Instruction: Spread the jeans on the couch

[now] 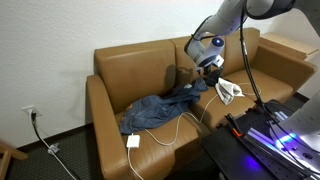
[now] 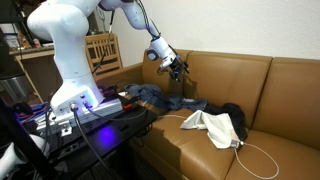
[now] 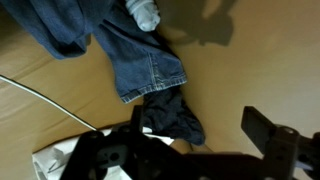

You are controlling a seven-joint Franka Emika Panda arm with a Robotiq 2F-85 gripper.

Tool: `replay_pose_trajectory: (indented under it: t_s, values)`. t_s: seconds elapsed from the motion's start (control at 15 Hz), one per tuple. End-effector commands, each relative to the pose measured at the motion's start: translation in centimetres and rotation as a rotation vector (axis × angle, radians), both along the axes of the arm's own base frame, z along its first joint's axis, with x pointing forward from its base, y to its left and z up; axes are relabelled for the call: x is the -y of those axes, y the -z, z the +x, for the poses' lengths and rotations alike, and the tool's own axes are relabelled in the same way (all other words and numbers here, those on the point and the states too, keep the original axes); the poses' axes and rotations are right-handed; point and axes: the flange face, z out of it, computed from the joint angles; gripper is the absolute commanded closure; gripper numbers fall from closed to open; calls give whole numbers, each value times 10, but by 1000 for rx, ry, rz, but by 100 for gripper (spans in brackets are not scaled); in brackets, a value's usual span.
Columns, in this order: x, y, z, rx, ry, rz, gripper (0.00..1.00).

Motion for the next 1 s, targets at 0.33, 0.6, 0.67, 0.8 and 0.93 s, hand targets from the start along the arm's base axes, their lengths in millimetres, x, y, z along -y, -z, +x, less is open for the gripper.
replay_pose_trajectory:
  t_s: [0.33, 0.6, 0.67, 0.8, 0.93]
  values:
    - [77, 119, -6, -137, 45, 463, 0]
    - [134, 141, -4, -211, 88, 681, 0]
    - [144, 143, -2, -221, 99, 736, 0]
    - [149, 163, 8, -250, 107, 848, 0]
    - [142, 183, 22, -255, 104, 970, 0]
